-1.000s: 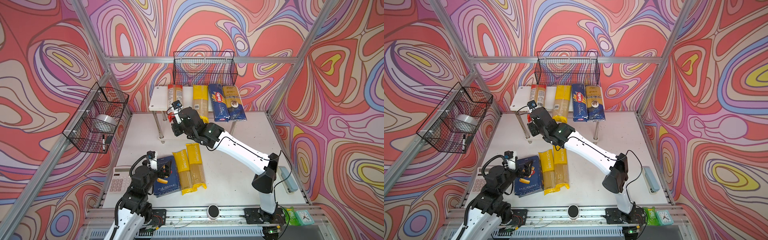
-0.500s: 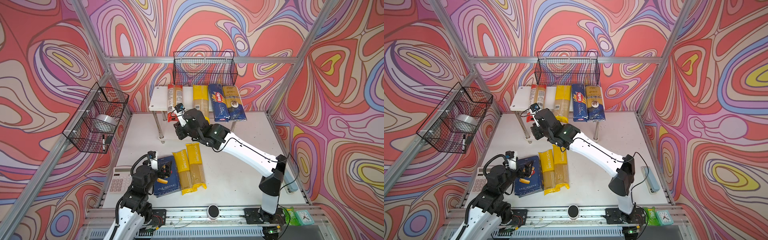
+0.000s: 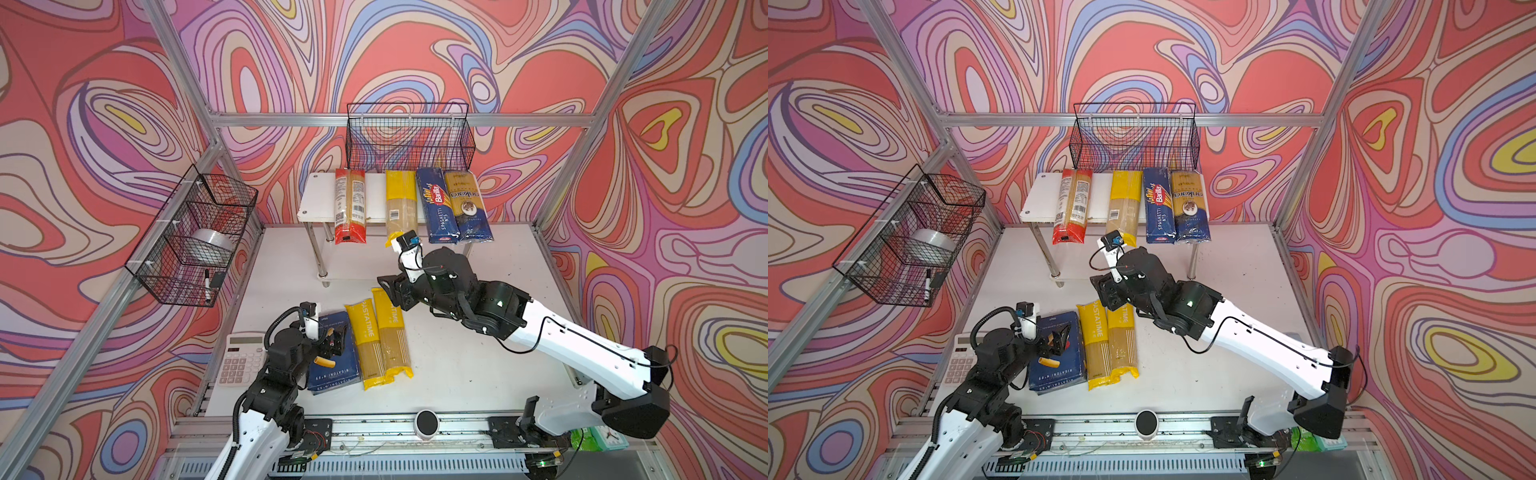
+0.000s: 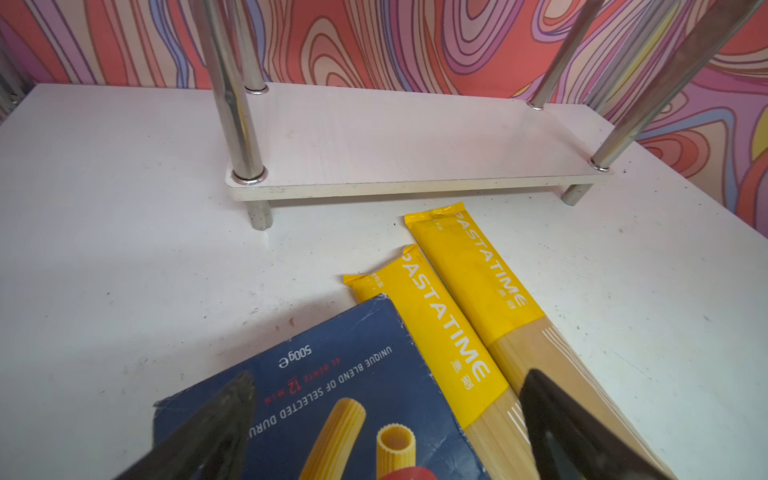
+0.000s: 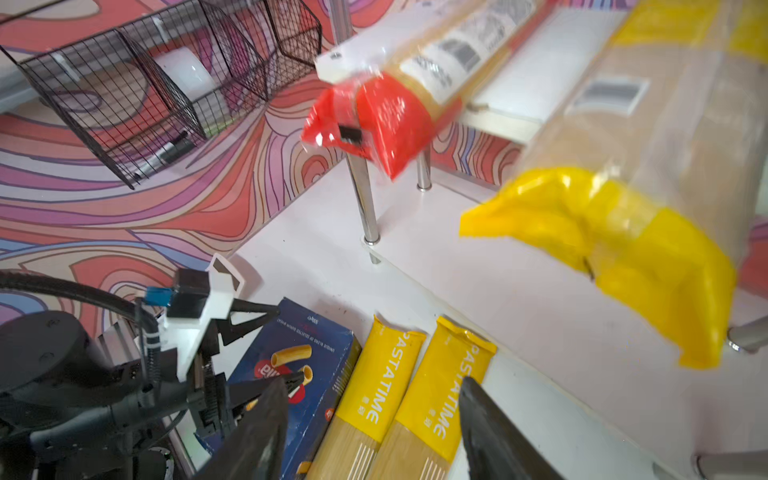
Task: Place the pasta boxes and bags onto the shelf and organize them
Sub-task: 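Move the right gripper down to the yellow PASTATIME bags on the table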
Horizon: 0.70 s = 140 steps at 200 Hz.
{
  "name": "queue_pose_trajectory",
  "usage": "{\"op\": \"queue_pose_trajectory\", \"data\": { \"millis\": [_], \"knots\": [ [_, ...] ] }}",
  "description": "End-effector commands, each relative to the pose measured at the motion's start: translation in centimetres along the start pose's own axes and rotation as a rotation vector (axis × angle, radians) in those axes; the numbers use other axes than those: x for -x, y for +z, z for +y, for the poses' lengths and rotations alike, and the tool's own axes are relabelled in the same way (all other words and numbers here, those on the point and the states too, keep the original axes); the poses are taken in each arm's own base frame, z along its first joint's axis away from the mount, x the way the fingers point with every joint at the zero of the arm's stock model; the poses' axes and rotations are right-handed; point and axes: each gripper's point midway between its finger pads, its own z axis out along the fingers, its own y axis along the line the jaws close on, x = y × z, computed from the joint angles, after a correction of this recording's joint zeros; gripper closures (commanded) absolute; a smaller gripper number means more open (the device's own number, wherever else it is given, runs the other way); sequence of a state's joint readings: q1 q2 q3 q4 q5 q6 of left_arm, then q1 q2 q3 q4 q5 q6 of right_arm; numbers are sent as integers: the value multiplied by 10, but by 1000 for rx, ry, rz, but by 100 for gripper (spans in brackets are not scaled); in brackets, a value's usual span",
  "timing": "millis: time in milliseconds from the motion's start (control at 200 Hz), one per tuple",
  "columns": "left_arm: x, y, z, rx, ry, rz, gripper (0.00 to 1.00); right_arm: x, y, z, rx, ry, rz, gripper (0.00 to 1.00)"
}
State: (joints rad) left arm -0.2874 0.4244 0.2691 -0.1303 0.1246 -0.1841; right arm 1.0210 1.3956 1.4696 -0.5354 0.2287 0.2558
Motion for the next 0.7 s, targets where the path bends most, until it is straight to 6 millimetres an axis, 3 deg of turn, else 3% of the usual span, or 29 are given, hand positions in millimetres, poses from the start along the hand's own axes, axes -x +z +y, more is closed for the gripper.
{"op": "queue_pose_trajectory", "data": {
  "millis": [0, 150, 290, 591, 696],
  "knots": [
    [8, -2, -16, -91, 4, -37, 0, -46, 6, -18, -70, 75, 102, 29],
    [0, 2, -46, -283, 12, -33, 0, -104, 8, -36, -140, 133, 215, 23],
    [-4, 12, -50, -302, 7, 13, 0, -146, 11, -58, -231, 191, 251, 22],
    [-13, 24, -53, -330, -10, 79, 0, -208, 39, -66, -246, 263, 284, 20],
    [-13, 23, -52, -322, -10, 68, 0, -224, 52, -59, -225, 268, 337, 18]
  ]
}}
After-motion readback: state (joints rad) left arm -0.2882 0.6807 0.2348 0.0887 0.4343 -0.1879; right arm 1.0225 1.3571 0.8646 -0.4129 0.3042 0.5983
